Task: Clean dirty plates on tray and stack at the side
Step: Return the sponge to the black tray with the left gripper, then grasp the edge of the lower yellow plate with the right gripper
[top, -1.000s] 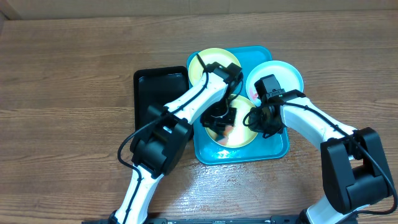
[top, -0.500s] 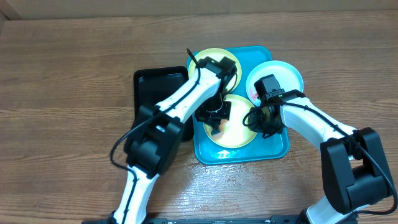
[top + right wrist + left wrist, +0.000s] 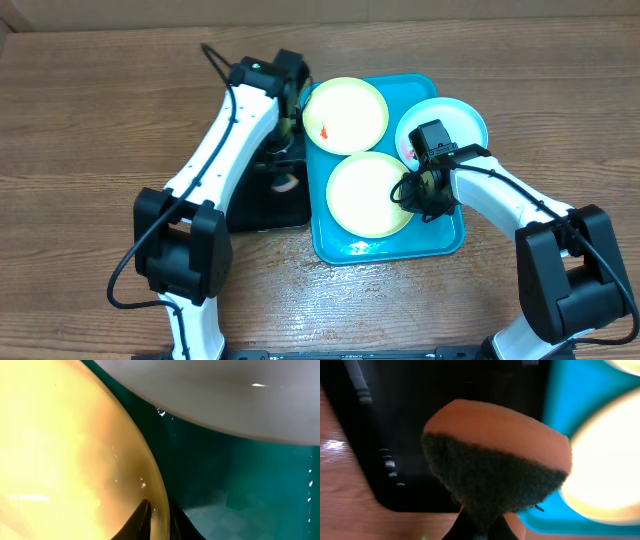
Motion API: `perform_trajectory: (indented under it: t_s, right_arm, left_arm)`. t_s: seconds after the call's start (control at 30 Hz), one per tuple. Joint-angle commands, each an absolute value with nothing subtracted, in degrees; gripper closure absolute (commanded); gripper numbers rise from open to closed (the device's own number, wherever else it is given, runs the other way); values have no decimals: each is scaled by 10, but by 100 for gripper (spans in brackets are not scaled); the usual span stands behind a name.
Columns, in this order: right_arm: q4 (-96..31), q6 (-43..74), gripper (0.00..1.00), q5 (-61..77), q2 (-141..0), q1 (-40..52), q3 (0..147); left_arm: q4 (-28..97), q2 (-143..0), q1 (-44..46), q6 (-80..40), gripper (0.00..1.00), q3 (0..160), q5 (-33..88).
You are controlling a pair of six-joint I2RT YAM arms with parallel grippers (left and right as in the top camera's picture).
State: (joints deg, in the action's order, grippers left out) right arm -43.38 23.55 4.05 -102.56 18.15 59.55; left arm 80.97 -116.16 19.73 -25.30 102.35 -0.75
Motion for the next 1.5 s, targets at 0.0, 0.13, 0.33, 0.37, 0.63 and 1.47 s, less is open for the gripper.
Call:
perform_trajectory:
  t_s: [0.0,0.13,0.33,0.37,0.63,1.47]
  right_arm:
    - [-448,220,88,22,-1029,180,599]
    - [-489,220,90,19,-1029,180,628]
    - [-549,196,91,20,-1029,180,690]
    - [-565,187,91,20,-1029,181,707]
    - [-668,132,96,1,-1029,209,854]
    - [-511,94,63,204,-1029,98,652]
  left_arm:
    - [784,-1165,195,-285,96,970,-84]
    - [733,-1165,189,-303,96,903,-83]
    - [715,-1164,167,-320,95,870,-56]
    - [718,-1163,160,-319,91,872,-47]
    - [726,-1124,98,-280,35,898,60]
    - [700,-982,45,-186,0,908,84]
